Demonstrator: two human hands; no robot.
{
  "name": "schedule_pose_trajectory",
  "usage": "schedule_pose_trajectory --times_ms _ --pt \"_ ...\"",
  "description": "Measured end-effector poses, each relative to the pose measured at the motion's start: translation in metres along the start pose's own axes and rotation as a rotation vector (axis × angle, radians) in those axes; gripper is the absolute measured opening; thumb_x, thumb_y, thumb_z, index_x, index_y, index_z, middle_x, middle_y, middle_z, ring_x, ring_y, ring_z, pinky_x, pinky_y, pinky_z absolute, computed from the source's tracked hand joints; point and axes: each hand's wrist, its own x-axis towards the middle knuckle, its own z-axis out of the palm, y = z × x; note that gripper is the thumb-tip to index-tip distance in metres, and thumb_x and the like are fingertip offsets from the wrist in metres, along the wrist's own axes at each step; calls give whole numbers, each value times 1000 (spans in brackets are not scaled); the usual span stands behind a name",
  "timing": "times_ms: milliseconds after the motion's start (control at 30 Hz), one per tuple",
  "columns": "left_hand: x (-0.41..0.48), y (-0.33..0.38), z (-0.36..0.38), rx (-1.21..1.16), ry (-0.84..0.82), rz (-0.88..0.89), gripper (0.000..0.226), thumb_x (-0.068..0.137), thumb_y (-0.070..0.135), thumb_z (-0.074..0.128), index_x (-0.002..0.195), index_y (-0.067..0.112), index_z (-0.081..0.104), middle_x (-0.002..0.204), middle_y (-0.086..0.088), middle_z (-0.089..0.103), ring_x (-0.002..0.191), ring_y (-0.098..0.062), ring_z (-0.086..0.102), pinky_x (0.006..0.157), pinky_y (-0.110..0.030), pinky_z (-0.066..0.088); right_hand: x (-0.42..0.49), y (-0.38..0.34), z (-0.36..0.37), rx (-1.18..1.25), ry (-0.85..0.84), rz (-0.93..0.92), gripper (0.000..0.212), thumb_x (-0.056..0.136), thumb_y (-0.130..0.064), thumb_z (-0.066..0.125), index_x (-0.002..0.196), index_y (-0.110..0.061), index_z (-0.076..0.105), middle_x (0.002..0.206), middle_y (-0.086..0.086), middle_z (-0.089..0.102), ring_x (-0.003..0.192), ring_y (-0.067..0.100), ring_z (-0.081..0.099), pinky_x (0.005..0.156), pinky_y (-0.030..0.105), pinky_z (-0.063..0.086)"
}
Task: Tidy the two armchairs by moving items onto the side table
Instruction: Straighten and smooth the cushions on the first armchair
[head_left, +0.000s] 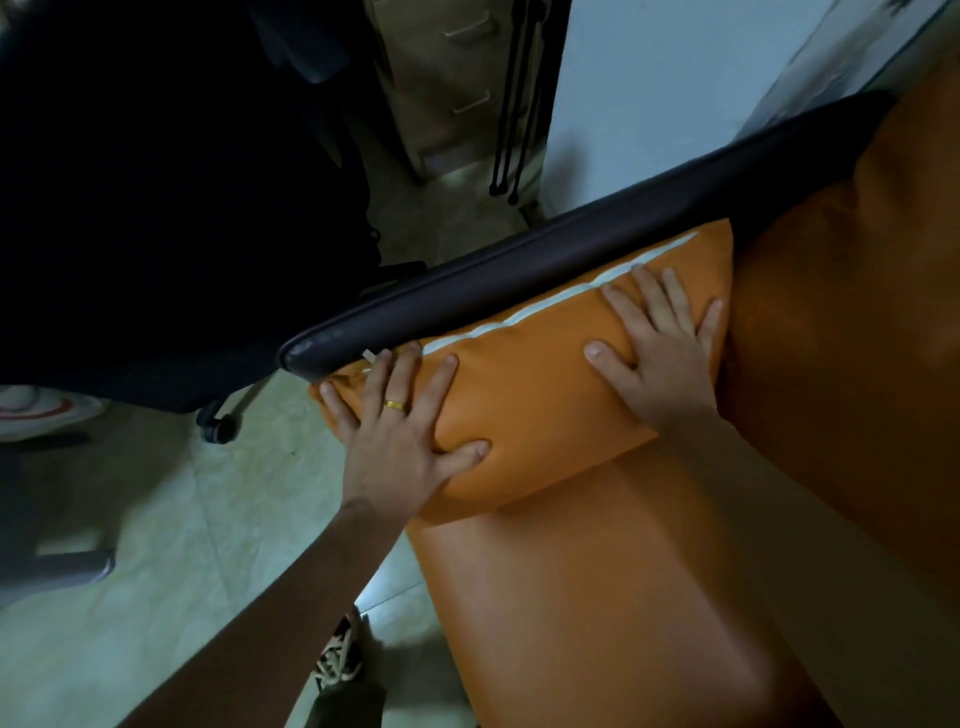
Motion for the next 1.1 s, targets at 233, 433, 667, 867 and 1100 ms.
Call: schedule_pose_trajectory --times_ms 233,433,667,867,1100 --pt "7 13 -28 60 -140 -10 92 82 89 24 158 38 13 165 -2 19 153 -30 13 112 -76 5 9 -3 -23 40 -96 71 70 86 -75 37 149 -46 36 166 -12 21 155 12 2 119 61 -11" --pt "25 55 -32 17 -81 135 99 85 81 34 160 18 21 167 -10 22 154 -32 18 125 -46 2 -5 -64 -24 -27 -139 -284 62 94 -59 35 151 -35 42 162 -6 35 154 19 19 123 59 0" --pt "-5 -28 -27 -9 3 164 79 92 77 32 156 31 33 164 -4 30 151 -29 27 124 -45 8 13 -6 -21 20 -13 -21 52 103 -50 29 153 -37 39 165 -1 30 155 22 13 125 48 0" --pt "-41 9 -23 -136 34 -100 74 96 65 41 160 33 19 170 -7 6 156 -30 -6 123 -54 0 -22 -52 -10 304 127 599 66 101 -48 38 161 -32 17 171 2 -2 156 23 -8 123 58 -2" --pt "-41 31 31 37 119 282 80 89 58 56 159 35 22 170 0 7 156 -22 -7 121 -51 -8 -40 -80 23 546 333 811 72 94 -59 36 160 -37 15 170 -6 0 156 17 -4 116 69 5"
